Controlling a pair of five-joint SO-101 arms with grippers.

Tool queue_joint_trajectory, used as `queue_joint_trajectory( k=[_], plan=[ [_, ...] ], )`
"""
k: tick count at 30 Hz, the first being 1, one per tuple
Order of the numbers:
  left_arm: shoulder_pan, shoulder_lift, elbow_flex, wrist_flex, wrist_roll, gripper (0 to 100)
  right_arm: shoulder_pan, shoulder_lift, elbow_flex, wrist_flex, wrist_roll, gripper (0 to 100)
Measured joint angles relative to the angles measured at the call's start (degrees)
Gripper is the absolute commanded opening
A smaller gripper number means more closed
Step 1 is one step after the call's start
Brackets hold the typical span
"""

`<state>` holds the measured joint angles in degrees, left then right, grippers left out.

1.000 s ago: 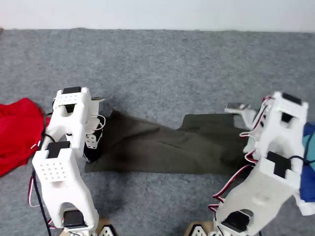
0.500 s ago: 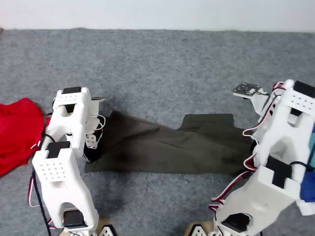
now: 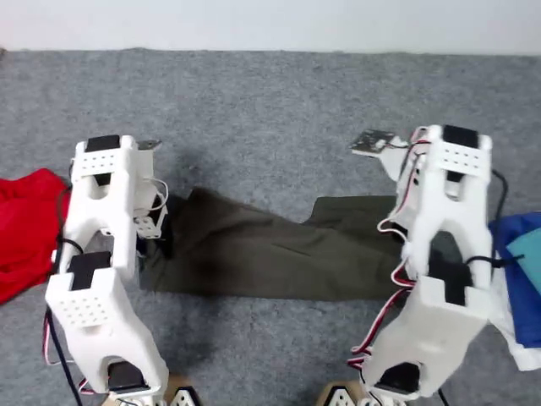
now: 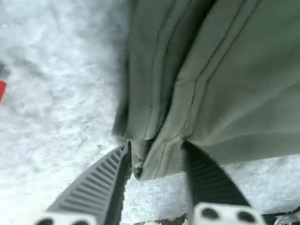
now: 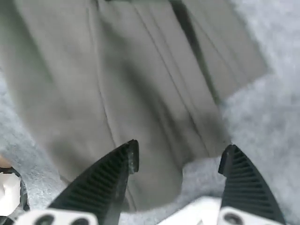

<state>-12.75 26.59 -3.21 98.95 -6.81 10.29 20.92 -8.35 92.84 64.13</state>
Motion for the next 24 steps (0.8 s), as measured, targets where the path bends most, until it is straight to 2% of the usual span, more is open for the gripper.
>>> queue_joint_trajectory(
  k=[9, 14, 18, 24],
  plan=[
    [-0.2, -0.7, 1.3, 0.0, 0.0, 17, -3.9, 5.0, -3.3, -5.6, -0.2, 28.8],
    [-5.0, -2.4, 4.0, 0.0, -0.2, 16, -3.7, 12.0, -13.5, -6.3, -0.2, 28.8],
    [-9.0, -5.6, 4.2, 0.0, -4.4, 16, -3.9, 19.7, -22.0, -3.6, -0.2, 28.8],
    [-9.6, -9.5, 4.2, 0.0, -5.9, 16, -4.7, 29.2, -31.1, 1.2, -0.2, 28.5]
  ],
)
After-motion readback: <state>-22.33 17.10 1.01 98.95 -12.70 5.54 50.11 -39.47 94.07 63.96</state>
